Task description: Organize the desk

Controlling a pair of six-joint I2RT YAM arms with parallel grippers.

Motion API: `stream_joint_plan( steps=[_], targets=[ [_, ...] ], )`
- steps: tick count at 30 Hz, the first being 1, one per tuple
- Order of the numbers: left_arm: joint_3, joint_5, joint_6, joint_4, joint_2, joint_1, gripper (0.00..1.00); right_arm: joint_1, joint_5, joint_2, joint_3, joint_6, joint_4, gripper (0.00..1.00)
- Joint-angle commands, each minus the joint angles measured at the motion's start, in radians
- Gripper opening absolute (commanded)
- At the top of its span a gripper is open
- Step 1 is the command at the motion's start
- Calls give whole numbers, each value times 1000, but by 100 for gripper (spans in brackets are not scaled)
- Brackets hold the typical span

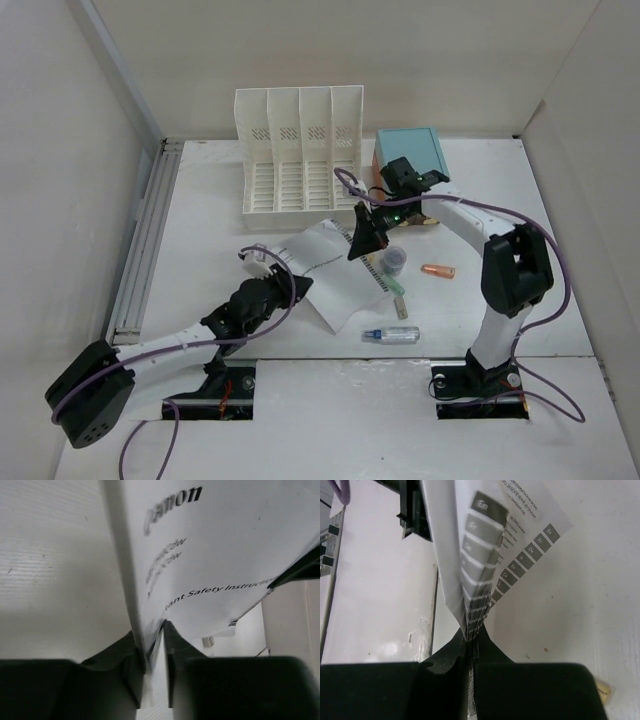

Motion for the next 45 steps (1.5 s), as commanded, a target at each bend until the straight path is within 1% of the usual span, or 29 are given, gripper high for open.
stream_joint_plan(
  steps=[1, 2, 3, 4, 5, 6, 7, 8, 9, 10, 11, 12, 13, 14, 15, 16, 18, 21, 22, 24, 25, 26, 30, 31, 33, 39, 42, 43, 45],
  targets=[
    [-3, 100, 54, 160, 37, 15, 12, 11, -140, 14, 60, -82, -71, 0],
    [-3, 123, 65, 171, 37, 24, 4, 2, -140, 14, 60, -82, -82, 0],
    [-2, 149, 65, 191, 46, 25, 0, 2, -140, 14, 60, -92, -82, 0],
    [-2, 202, 79, 236, 46, 35, 0, 2, -140, 14, 60, -92, -82, 0],
    [-2, 218, 93, 247, 31, 35, 0, 2, -128, 14, 60, -92, -82, 3],
    [-2, 229, 93, 247, 17, 35, 0, -10, -119, 14, 71, -92, -82, 38],
    [-2, 238, 105, 237, -1, 35, 0, -10, -107, 14, 71, -101, -82, 56],
    [10, 238, 105, 208, -53, 35, 0, -22, -75, 5, 71, -112, -82, 68],
    [23, 229, 116, 168, -86, 35, 0, -31, -56, -9, 71, -112, -63, 85],
    [60, 198, 131, 72, -153, 35, 0, -62, -26, -46, 71, -112, -50, 100],
    [60, 175, 143, 18, -187, 35, 0, -62, -25, -70, 60, -86, -25, 100],
    [103, 149, 159, -33, -219, 35, 0, -82, 48, -100, 46, -33, 19, 100],
    [128, 125, 176, -83, -248, 35, 0, -82, 92, -133, 28, 30, 135, 100],
    [155, 100, 205, -183, -294, 35, 0, -97, 134, -170, -16, 88, 183, 100],
    [212, 48, 225, -225, -311, 35, 0, -97, 228, -251, -39, 121, 235, 100],
    [243, 28, 245, -260, -321, 35, 0, -107, 272, -290, -66, 151, 329, 100],
    [299, -18, 286, -311, -321, 26, 0, -117, 330, -388, -107, 179, 384, 100],
    [413, -72, 331, -315, -243, 17, 0, -174, 383, -449, -107, 199, 411, 100],
    [501, -142, 360, -329, -170, 17, 0, -186, 398, -482, -107, 199, 411, 100],
    [589, -196, 410, -329, -88, 17, 0, -208, 418, -517, -107, 208, 411, 100],
    [634, -246, 432, -329, -1, 17, 0, -208, 430, -557, -131, 208, 411, 100],
    [724, -268, 487, -329, 46, 17, 0, -208, 445, -577, -148, 208, 426, 100],
    [947, -351, 594, -378, 298, 17, 0, -220, 469, -676, -233, 219, 463, 100],
    [985, -351, 608, -378, 299, 17, 0, -220, 469, -677, -233, 219, 472, 100],
    [1083, -389, 648, -407, 392, 17, 0, -260, 450, -703, -245, 228, 472, 100],
    [1224, -598, 852, -427, 532, -9, 0, -282, 406, -703, -245, 228, 471, 100],
    [1249, -647, 948, -394, 575, -9, 0, -282, 406, -703, -245, 228, 461, 100],
    [1258, -658, 1011, -380, 584, -9, 0, -282, 406, -692, -245, 228, 461, 100],
    [1258, -658, 1047, -371, 603, -9, 0, -282, 406, -692, -245, 217, 452, 100]
  ],
)
